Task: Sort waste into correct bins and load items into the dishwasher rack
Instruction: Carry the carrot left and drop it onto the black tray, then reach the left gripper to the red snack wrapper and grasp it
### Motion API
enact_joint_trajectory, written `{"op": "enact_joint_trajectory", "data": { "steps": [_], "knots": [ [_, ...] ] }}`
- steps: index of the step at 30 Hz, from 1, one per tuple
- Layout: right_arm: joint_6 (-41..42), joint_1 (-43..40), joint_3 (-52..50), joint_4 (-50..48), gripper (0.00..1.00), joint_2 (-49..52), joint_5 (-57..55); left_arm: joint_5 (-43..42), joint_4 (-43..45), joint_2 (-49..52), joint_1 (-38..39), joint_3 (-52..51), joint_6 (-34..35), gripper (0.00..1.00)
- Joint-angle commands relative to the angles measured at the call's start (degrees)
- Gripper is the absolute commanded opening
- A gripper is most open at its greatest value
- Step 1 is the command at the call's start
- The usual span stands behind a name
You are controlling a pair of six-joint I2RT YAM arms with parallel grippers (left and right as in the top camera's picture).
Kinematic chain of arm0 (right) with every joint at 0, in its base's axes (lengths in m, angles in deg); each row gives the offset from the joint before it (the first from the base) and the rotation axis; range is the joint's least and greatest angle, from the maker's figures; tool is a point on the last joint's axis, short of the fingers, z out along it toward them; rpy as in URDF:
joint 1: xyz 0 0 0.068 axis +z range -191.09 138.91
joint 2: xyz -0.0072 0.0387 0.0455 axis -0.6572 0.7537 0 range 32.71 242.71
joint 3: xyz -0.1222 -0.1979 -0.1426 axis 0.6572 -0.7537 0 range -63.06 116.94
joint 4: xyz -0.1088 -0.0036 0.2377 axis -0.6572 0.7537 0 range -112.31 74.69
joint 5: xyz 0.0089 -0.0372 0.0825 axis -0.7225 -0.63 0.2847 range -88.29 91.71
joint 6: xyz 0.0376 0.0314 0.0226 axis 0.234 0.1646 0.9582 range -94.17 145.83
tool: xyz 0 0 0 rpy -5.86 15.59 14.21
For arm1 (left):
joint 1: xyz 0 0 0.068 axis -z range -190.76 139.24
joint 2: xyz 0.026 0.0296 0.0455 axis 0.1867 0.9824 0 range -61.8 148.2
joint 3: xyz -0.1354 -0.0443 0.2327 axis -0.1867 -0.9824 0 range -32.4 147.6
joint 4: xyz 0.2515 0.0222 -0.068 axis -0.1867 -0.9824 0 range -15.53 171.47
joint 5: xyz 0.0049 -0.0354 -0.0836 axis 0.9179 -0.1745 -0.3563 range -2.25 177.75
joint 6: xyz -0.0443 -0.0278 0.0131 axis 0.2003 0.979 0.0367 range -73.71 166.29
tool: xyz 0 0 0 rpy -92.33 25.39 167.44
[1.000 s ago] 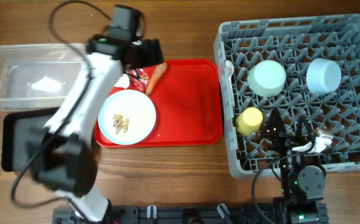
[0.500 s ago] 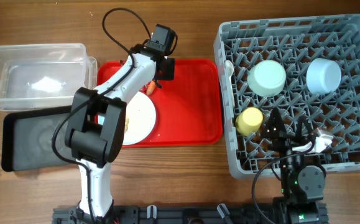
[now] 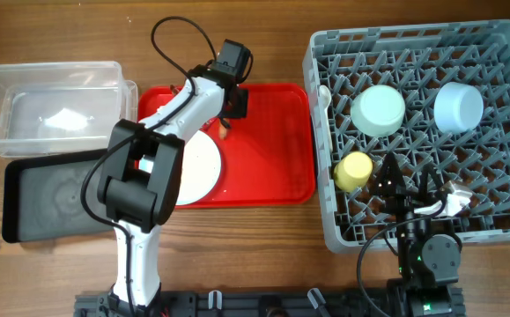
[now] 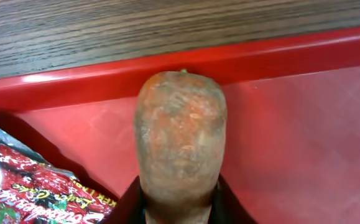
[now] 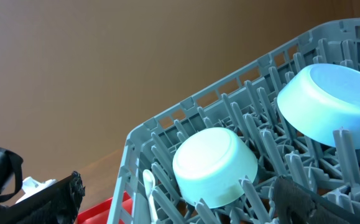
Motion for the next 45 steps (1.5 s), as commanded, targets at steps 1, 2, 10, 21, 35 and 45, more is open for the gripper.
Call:
{"op": "enact_joint_trajectory", "data": {
  "steps": [1,2,10,21,35,45],
  "knots": [
    [0.4,-0.3,0.0,-0.3,1.0,-0.4,0.5,0.3,0.0,-1.6,0.1,-0.3,0.2,0.05],
    [0.4,-0.3,0.0,-0.3,1.0,-0.4,0.5,0.3,-0.3,-3.0,0.1,-0.3,0.7,0.04],
    [0.4,-0.3,0.0,-0.3,1.0,-0.4,0.5,0.4,-14.9,-22.8,-3.0,0.0,17.6,0.04],
    [0.4,-0.3,0.0,-0.3,1.0,-0.4,0.5,11.2,-44.7,-33.7,-18.5,-7.1,35.5,0.04],
    [0.4,-0.3,0.0,-0.3,1.0,-0.4,0.5,12.5,-28.5,-33.7,-38.8,-29.4,50.6,0.28],
    [0.4,-0.3,0.0,-0.3,1.0,-0.4,0.5,-1.7,-28.3,-35.3,-41.4,-21.5,42.8,0.98]
  ]
}}
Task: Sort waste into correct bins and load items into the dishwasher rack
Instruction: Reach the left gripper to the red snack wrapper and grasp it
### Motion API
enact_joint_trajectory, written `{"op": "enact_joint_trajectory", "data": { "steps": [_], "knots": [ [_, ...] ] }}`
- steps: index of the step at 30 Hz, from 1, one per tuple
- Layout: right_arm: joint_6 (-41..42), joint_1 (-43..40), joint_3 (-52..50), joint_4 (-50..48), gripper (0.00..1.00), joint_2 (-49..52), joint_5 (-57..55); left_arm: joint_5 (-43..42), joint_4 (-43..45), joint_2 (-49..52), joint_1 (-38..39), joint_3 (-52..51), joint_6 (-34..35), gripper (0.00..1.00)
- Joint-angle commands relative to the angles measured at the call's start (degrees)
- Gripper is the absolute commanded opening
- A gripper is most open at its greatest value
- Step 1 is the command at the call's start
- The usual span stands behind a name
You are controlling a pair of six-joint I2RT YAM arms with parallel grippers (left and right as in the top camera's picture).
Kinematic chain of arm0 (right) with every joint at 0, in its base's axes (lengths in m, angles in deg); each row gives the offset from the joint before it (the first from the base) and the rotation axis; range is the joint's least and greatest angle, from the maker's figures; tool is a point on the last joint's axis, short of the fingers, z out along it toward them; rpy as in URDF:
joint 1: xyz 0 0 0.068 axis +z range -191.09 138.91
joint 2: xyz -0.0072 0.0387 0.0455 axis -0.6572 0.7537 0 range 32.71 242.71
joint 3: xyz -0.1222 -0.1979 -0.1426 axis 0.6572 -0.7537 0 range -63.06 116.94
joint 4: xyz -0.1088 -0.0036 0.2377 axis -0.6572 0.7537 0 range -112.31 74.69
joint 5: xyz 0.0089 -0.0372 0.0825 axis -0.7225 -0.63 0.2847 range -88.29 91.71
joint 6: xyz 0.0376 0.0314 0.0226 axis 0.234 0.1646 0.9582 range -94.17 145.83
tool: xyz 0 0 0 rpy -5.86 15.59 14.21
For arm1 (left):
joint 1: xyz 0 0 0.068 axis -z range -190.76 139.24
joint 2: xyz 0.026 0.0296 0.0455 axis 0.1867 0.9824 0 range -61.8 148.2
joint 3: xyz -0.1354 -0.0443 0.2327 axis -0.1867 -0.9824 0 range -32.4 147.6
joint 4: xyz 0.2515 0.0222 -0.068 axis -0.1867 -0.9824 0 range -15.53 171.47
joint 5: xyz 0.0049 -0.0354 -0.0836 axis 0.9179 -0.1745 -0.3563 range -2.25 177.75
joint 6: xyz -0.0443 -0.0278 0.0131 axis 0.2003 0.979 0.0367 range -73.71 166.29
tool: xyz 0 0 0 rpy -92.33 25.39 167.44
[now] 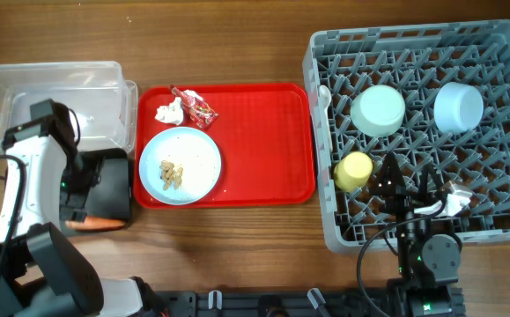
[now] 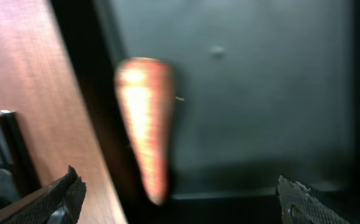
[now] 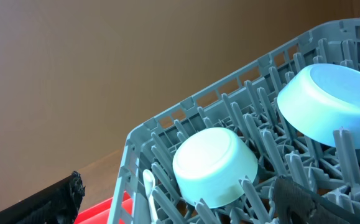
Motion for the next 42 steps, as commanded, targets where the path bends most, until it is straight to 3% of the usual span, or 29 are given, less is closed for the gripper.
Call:
{"op": "enact_joint_trajectory", "data": {
  "steps": [1,6,8,11,14,18,22,34,39,42],
  "knots": [
    [0.4,-0.3,0.0,-0.3,1.0,-0.4,0.5,-10.0,1.6,-1.9,3.3,6.3,-6.5,0.96],
    [0.4,-0.3,0.0,-0.3,1.0,-0.4,0.5,-16.3,14.3,-2.5,17.6,7.3,-20.2,0.92],
    [0.4,-0.3,0.0,-0.3,1.0,-0.4,0.5,-11.6,21.2,-1.1,25.2,7.0,-27.7,0.86],
    [0.4,-0.3,0.0,-0.3,1.0,-0.4,0.5,-0.8,29.6,2.6,33.4,6.9,-32.6,0.79],
    [0.4,-0.3,0.0,-0.3,1.0,-0.4,0.5,3.3,37.3,7.2,37.6,6.9,-36.7,0.73],
    [0.4,-0.3,0.0,-0.3,1.0,-0.4,0.5,2.2,42.6,13.5,39.4,6.9,-35.7,0.64],
    [0.4,-0.3,0.0,-0.3,1.0,-0.4,0.5,2.1,41.5,18.2,39.4,6.9,-28.2,0.62],
    [0.4,-0.3,0.0,-0.3,1.0,-0.4,0.5,2.3,39.8,20.8,36.3,6.9,-19.8,0.56],
    [0.4,-0.3,0.0,-0.3,1.0,-0.4,0.5,0.6,43.4,22.3,34.9,6.9,-20.0,0.59],
    [0.4,-0.3,0.0,-0.3,1.0,-0.4,0.5,-2.9,47.9,22.3,34.8,6.9,-22.6,0.55]
  ]
}}
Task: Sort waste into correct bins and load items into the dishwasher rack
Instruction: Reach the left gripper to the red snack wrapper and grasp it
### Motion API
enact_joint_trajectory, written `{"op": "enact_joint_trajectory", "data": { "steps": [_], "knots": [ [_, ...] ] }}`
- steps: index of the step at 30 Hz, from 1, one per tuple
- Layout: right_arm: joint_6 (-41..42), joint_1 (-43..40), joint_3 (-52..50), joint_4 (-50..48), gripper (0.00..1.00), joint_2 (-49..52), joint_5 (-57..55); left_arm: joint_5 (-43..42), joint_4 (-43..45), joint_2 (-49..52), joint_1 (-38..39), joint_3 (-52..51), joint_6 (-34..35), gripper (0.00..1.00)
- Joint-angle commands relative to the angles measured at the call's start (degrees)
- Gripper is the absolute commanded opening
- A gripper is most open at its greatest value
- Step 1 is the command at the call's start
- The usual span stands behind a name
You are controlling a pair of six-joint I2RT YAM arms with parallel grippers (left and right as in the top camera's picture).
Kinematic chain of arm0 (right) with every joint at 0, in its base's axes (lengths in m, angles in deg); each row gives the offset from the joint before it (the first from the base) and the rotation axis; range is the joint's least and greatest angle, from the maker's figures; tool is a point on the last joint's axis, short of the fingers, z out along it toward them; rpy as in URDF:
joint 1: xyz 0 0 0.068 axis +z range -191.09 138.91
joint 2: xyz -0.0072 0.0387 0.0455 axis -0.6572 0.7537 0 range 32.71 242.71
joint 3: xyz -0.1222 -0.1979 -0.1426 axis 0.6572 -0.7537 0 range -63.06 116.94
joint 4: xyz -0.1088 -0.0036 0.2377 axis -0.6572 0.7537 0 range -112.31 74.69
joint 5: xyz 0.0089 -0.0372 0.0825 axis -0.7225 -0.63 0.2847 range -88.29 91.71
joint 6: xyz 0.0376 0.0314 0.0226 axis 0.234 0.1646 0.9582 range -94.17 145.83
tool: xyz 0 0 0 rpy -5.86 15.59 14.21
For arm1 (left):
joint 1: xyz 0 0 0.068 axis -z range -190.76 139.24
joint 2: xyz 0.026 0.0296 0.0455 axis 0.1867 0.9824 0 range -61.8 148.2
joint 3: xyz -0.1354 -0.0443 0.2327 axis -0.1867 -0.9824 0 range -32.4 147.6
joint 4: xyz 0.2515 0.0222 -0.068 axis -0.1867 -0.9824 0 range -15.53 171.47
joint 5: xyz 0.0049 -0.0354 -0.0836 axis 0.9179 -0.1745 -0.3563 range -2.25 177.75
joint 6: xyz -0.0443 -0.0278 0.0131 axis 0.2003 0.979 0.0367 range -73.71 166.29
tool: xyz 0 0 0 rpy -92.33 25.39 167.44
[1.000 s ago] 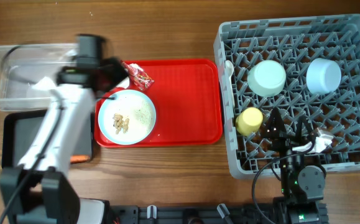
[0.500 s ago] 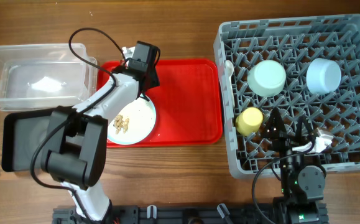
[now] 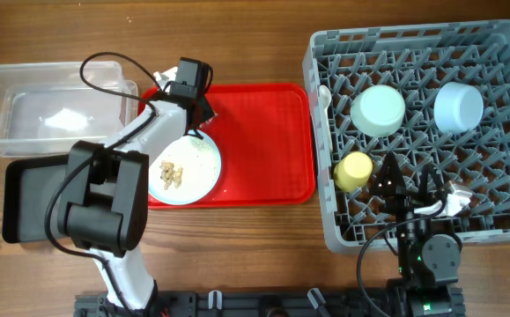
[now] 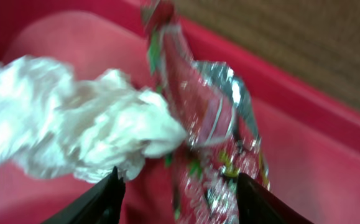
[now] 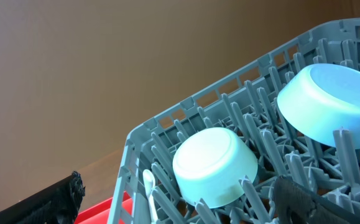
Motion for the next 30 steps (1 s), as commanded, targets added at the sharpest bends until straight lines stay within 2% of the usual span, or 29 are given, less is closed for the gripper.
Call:
{"op": "enact_joint_trajectory", "data": {
  "steps": [1,5,7,10,11,12,13,16,21,25,30],
  "knots": [
    [0.4,-0.3,0.0,-0.3,1.0,-0.4,0.5,-4.9,4.8,0.5,-0.3,0.1,-2.1,0.54],
    [0.4,-0.3,0.0,-0.3,1.0,-0.4,0.5,-5.9,6.3,0.5,-0.3,0.1,-2.2,0.38],
    [0.4,-0.3,0.0,-0.3,1.0,-0.4,0.5,-5.9,6.6,0.5,-0.3,0.1,-2.1,0.33],
    [0.4,-0.3,0.0,-0.3,1.0,-0.4,0.5,-5.9,6.3,0.5,-0.3,0.1,-2.2,0.34],
    [0.4,-0.3,0.0,-0.3,1.0,-0.4,0.5,-5.9,5.9,0.5,-0.3,0.1,-2.2,0.38],
    [0.4,-0.3,0.0,-0.3,1.0,-0.4,0.5,-5.9,5.9,0.7,-0.3,0.0,-2.1,0.52],
    [0.4,-0.3,0.0,-0.3,1.0,-0.4,0.5,-5.9,6.2,1.0,-0.3,0.0,-1.9,0.54],
    [0.4,-0.3,0.0,-0.3,1.0,-0.4,0.5,-6.1,6.8,2.4,-0.3,0.0,-0.2,0.53],
    [0.4,-0.3,0.0,-0.3,1.0,-0.4,0.5,-6.1,8.2,3.7,-0.4,0.0,1.3,0.34],
    [0.4,-0.3,0.0,-0.3,1.0,-0.4,0.5,-7.6,8.8,3.1,-0.6,0.6,1.2,0.04],
    [0.4,-0.3,0.0,-0.3,1.0,-0.4,0.5,-11.0,6.9,-2.2,-0.6,1.4,1.0,0.04]
  ]
}}
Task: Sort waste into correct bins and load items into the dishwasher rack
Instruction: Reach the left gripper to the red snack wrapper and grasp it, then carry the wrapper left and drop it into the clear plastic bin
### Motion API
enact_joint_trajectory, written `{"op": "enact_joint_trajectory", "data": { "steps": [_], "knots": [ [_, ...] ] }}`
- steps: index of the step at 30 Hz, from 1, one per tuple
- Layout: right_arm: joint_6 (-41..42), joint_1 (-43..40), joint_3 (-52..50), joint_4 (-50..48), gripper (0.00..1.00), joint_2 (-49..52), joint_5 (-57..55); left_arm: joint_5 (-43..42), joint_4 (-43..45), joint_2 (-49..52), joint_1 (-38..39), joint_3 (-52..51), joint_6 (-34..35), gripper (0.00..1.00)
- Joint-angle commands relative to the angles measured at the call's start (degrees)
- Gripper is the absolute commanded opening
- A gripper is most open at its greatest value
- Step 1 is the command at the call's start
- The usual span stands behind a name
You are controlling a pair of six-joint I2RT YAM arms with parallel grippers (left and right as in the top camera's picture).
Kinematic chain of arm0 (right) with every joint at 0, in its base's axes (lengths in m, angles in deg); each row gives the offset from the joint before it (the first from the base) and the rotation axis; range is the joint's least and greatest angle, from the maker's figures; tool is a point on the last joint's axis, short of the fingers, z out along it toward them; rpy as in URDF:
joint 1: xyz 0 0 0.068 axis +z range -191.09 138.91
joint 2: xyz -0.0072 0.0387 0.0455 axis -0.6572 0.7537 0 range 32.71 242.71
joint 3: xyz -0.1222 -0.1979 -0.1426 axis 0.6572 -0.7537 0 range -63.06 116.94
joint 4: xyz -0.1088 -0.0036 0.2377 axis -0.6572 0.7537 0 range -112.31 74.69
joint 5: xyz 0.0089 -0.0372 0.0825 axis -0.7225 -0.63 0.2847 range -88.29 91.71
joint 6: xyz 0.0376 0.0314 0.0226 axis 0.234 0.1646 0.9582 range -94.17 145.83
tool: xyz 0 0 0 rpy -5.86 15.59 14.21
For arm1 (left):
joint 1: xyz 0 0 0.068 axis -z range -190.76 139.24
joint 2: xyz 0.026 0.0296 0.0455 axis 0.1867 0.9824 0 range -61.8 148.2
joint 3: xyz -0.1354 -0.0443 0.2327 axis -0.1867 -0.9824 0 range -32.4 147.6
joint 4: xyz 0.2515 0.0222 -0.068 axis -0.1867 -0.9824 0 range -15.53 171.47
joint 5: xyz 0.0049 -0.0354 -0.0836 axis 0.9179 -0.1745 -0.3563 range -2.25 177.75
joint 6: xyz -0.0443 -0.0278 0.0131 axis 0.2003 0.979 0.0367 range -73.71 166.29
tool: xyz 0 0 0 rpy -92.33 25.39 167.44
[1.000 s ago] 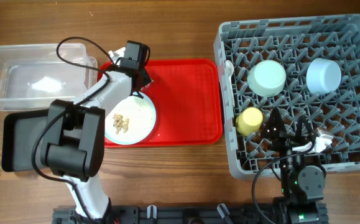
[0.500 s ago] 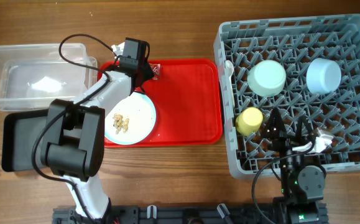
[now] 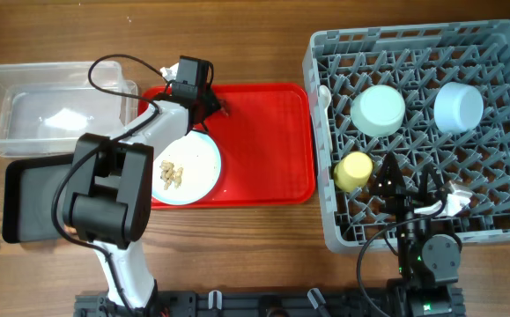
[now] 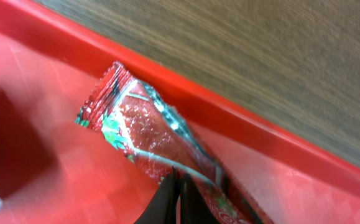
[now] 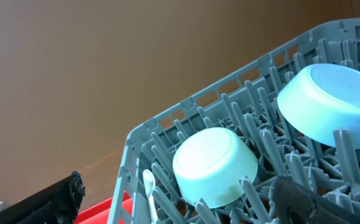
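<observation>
A red snack wrapper (image 4: 143, 132) lies at the far rim of the red tray (image 3: 263, 150). My left gripper (image 4: 178, 186) is shut on its near end, fingers pressed together; in the overhead view the left gripper (image 3: 206, 106) sits over the tray's far left corner. A scrap of white tissue shows at the left edge. A white plate (image 3: 193, 167) with food crumbs rests on the tray. My right gripper (image 3: 409, 187) is open at the front of the grey rack (image 3: 501, 220); the right gripper (image 5: 176, 186) holds nothing.
A clear bin (image 3: 52, 106) and a black bin (image 3: 43, 198) stand left of the tray. The rack holds a pale green bowl (image 3: 378, 110), a blue bowl (image 3: 458, 106), a yellow cup (image 3: 354, 170) and a white spoon (image 3: 324, 95).
My left gripper was open over the wrapper and tissue; now it is shut on the wrapper near the tray's far rim. The right arm has not moved.
My left gripper held a carrot at the tray's far rim. Then it was open over the black bin with the carrot below it. Then it stood open over the wrapper and tissue on the tray, and now it is shut on the wrapper.
</observation>
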Motion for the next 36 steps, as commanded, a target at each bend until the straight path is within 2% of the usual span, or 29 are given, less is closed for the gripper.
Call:
{"op": "enact_joint_trajectory", "data": {
  "steps": [1,7,13,14,15,16,18,22,28,29,31,33,34,36],
  "knots": [
    [0.4,-0.3,0.0,-0.3,1.0,-0.4,0.5,-2.7,-2.1,-6.4,-0.5,1.4,0.1,0.04],
    [0.4,-0.3,0.0,-0.3,1.0,-0.4,0.5,-1.9,-7.1,-15.2,-0.5,1.4,-1.6,0.04],
    [0.4,-0.3,0.0,-0.3,1.0,-0.4,0.5,-0.7,-10.6,-14.3,-0.5,1.2,-1.6,0.04],
    [0.4,-0.3,0.0,-0.3,1.0,-0.4,0.5,0.3,-11.6,-13.8,-0.5,1.2,-1.6,0.18],
    [0.4,-0.3,0.0,-0.3,1.0,-0.4,0.5,2.0,-12.6,-13.3,-0.5,1.2,-1.6,0.56],
    [0.4,-0.3,0.0,-0.3,1.0,-0.4,0.5,4.5,-13.5,-12.4,-0.5,1.2,-1.6,0.61],
    [0.4,-0.3,0.0,-0.3,1.0,-0.4,0.5,6.3,-14.1,-10.9,-0.7,1.2,-1.6,0.64],
    [0.4,-0.3,0.0,-0.3,1.0,-0.4,0.5,6.1,-12.7,-6.2,-1.7,1.2,-1.6,0.56],
    [0.4,-0.3,0.0,-0.3,1.0,-0.4,0.5,2.0,-7.8,-0.3,-1.8,1.2,-4.6,0.53],
    [0.4,-0.3,0.0,-0.3,1.0,-0.4,0.5,1.9,-7.4,-0.2,-1.8,1.2,-4.6,0.5],
    [0.4,-0.3,0.0,-0.3,1.0,-0.4,0.5,1.8,-6.5,-0.1,-1.9,1.2,-4.6,0.34],
    [0.4,-0.3,0.0,-0.3,1.0,-0.4,0.5,1.8,-5.3,-0.2,-1.9,1.2,-4.6,0.09],
    [0.4,-0.3,0.0,-0.3,1.0,-0.4,0.5,0.9,-4.6,-0.7,-1.9,1.3,-4.6,0.04],
    [0.4,-0.3,0.0,-0.3,1.0,-0.4,0.5,-1.3,-4.3,-2.5,-1.9,1.6,-4.6,0.04]
  ]
}}
